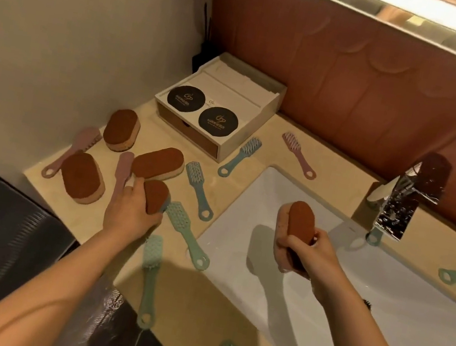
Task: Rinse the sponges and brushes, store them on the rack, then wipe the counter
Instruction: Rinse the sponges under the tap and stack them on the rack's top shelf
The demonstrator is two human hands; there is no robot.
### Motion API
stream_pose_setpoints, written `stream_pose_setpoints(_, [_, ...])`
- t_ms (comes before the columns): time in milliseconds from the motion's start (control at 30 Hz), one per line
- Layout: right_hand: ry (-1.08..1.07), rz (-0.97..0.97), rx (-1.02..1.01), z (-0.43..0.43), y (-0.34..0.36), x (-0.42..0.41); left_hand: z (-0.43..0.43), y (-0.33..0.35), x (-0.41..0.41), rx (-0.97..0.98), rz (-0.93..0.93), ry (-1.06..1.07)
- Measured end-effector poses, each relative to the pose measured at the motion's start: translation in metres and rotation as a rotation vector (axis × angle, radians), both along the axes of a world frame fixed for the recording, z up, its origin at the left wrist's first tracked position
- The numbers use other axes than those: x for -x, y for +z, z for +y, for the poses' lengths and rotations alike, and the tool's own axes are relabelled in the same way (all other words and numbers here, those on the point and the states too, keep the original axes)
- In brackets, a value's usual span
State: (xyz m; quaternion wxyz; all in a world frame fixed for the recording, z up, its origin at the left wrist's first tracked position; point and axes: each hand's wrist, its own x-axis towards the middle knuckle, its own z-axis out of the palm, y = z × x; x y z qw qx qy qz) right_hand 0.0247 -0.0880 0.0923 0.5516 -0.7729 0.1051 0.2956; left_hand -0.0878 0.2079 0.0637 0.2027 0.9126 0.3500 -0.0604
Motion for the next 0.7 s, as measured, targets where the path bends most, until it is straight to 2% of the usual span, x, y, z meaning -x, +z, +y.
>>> stream_pose_setpoints(233, [-0.037, -0.085, -0.048, -0.031, 0.012, 0.026, -0.029, 0.03, -0.009, 0.067, -0.207, 0.039])
stream_pose_setpoints(400, [-0.147, -0.191, -0.136, -0.047, 0.025, 0.045, -0.086, 0.065, -0.026, 0.536, -0.32, 0.028])
stream_pose_setpoints(600, [-0.271, -0.287, -0.146, -0.072, 0.035, 0.062, -0.167, 0.078, -0.039, 1.163, -0.177, 0.03])
stream_pose_setpoints(700, [-0.314, -0.312, -0.132, -0.084, 0.033, 0.067, -0.199, 0.079, -0.046, 1.321, -0.102, 0.001])
